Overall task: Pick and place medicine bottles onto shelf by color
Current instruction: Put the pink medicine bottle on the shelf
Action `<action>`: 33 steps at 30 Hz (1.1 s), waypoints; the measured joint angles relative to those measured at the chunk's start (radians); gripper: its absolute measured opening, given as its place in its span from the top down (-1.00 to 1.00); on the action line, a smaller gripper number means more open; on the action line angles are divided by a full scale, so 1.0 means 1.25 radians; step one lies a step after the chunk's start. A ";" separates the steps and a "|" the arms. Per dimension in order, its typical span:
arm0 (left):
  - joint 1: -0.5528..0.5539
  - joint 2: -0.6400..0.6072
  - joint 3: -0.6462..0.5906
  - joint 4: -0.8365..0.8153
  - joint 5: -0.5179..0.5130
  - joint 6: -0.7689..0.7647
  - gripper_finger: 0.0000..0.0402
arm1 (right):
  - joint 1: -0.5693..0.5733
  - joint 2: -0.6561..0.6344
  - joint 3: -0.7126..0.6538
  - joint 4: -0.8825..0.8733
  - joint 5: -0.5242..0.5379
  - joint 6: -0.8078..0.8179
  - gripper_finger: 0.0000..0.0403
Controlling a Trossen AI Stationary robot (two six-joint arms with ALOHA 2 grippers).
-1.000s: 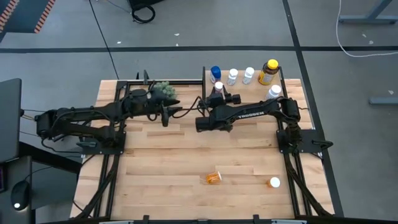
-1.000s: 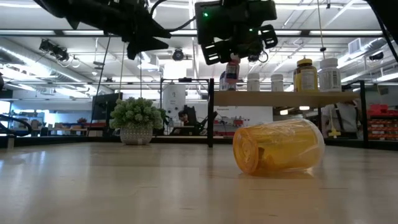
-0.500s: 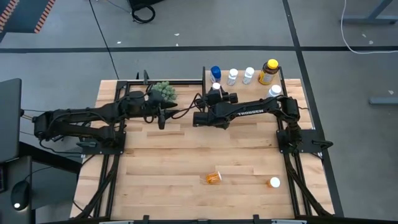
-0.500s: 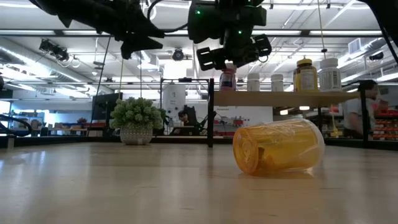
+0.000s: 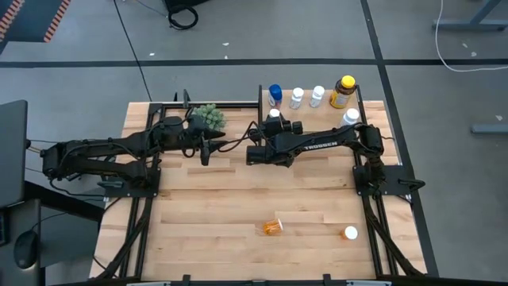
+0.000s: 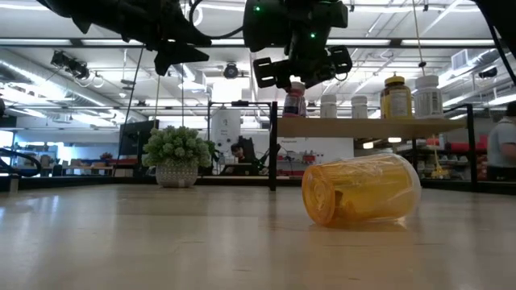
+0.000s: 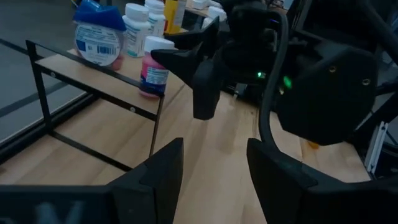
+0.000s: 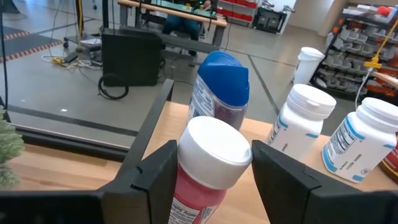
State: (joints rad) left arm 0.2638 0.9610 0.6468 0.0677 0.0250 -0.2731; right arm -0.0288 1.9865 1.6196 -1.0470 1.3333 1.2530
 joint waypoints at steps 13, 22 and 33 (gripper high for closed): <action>0.000 -0.001 0.000 -0.014 0.000 -0.004 0.08 | 0.009 0.005 -0.003 -0.004 -0.109 -0.031 -0.19; 0.000 -0.001 0.000 -0.017 0.000 -0.007 0.08 | 0.010 0.003 -0.001 -0.002 -0.102 -0.033 -0.43; -0.024 -0.001 0.000 -0.017 0.005 -0.010 0.09 | -0.003 0.003 -0.001 -0.064 -0.096 -0.039 -0.44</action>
State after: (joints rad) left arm 0.2343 0.9596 0.6468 0.0460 0.0307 -0.2852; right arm -0.0324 1.9900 1.6180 -1.1264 1.2128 1.2044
